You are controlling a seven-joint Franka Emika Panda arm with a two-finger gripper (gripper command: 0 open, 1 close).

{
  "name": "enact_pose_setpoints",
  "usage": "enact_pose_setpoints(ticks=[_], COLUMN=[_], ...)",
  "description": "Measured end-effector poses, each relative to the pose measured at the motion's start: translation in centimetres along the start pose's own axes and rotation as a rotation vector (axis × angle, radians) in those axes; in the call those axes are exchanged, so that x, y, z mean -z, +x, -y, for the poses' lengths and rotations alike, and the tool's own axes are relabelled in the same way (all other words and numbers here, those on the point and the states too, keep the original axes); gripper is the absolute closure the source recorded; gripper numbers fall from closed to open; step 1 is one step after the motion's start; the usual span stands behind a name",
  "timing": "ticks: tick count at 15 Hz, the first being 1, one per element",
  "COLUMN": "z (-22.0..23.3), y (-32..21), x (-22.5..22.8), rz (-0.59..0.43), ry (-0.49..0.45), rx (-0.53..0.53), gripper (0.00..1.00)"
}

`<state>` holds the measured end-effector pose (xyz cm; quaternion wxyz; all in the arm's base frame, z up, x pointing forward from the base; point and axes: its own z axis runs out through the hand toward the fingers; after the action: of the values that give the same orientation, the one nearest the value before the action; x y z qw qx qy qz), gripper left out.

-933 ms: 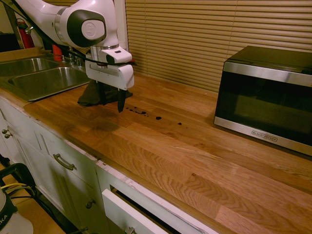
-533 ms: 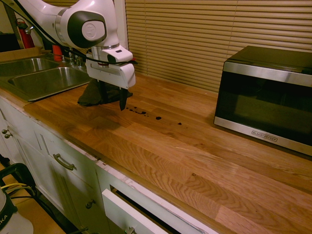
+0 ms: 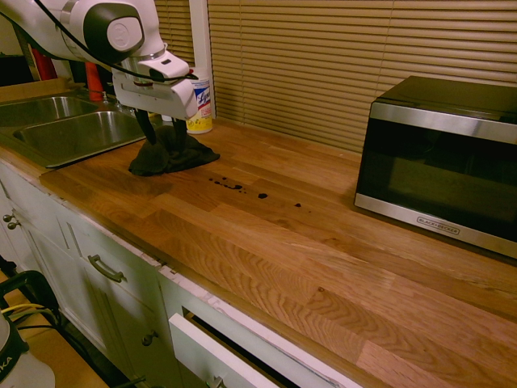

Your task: Clear the spill

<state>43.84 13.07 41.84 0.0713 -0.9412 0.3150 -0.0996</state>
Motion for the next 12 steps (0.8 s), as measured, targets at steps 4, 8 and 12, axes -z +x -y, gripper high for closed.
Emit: enact_pose_setpoints(ticks=[4, 8, 12], z=[5.2, 9.6, 12.3], y=[-1.7, -3.6, -5.2], x=[-0.9, -3.2, -5.7], rz=[-0.027, -0.058, -0.084], ry=[0.033, 0.019, -0.001], rx=[0.071, 0.133, 0.176], gripper=[0.00, 0.00, 0.00])
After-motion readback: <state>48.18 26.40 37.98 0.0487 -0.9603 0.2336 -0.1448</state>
